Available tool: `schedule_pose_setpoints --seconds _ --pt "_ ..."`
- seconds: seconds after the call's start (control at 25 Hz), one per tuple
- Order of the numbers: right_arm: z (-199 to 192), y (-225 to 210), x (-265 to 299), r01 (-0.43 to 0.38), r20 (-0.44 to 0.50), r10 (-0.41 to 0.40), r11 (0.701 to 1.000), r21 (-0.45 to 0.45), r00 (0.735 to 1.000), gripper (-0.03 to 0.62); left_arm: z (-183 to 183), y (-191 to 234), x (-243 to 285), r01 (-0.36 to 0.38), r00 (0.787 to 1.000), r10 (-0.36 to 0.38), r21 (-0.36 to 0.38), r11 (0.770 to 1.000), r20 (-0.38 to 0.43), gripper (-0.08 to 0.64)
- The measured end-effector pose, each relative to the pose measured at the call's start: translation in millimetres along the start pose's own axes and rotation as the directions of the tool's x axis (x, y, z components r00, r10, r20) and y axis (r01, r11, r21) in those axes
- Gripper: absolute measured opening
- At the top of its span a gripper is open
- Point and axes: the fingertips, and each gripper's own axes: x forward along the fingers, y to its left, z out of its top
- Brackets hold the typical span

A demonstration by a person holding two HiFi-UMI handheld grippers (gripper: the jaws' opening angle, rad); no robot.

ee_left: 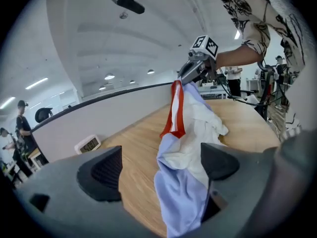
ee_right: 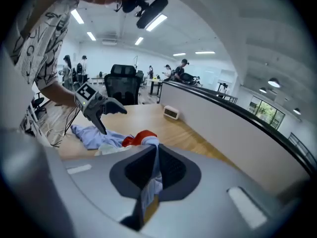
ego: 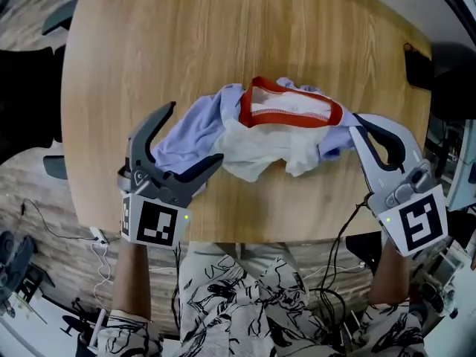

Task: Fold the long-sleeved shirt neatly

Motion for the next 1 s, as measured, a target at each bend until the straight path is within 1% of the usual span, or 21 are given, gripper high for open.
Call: schedule_pose_setpoints --seconds 0.08,0.2,0.32,0.4,0.52,0.6,0.68,0.76,0.8,0.84,1.0 --pt "-3 -7 -10 0.017 0.023 -0.017 1.0 0.002 1.0 0.017 0 -6 13 0.02 1.0 -0.02 0.029 0.999 -0.002 0.473" --pt "-9 -15 -19 0.047 0.023 -0.047 0.999 -0.007 0.999 0.017 2 -14 37 0.061 0.998 -0.059 0.098 0.993 -0.022 0.459" --pt "-13 -22 -26 0.069 0.022 -0.069 0.998 -0.008 0.997 0.017 9 -19 58 0.083 0.996 -0.079 0.152 0.985 -0.028 0.403" --pt "-15 -25 -30 0.071 0.032 -0.072 0.997 0.001 0.997 0.017 13 -24 70 0.083 0.996 -0.076 0.219 0.972 -0.039 0.357" --pt "-16 -26 -35 0.071 0.04 -0.071 0.997 0.008 0.997 0.017 13 -32 86 0.075 0.996 -0.058 0.323 0.943 -0.061 0.251" --pt "-16 -26 -38 0.071 0.042 -0.071 0.997 0.007 0.997 0.017 12 -38 94 0.077 0.996 -0.056 0.368 0.926 -0.068 0.192" --pt "-16 -25 -40 0.065 0.045 -0.065 0.998 0.004 0.997 0.017 12 -41 100 0.075 0.996 -0.052 0.399 0.914 -0.069 0.156" --pt "-18 -25 -41 0.06 0.047 -0.06 0.998 0.0 0.997 0.017 16 -40 103 0.064 0.997 -0.042 0.42 0.905 -0.061 0.093" --pt "-19 -26 -42 0.061 0.047 -0.061 0.998 -0.001 0.997 0.017 19 -39 104 0.055 0.998 -0.036 0.425 0.903 -0.054 0.046" --pt "-20 -27 -42 0.065 0.048 -0.065 0.998 -0.001 0.997 0.017 22 -37 102 0.048 0.998 -0.031 0.421 0.906 -0.047 0.02" --pt "-24 -33 -43 0.093 0.059 -0.094 0.995 0.02 0.994 0.017 31 -24 83 0.034 0.999 -0.029 0.331 0.943 -0.022 0.018"
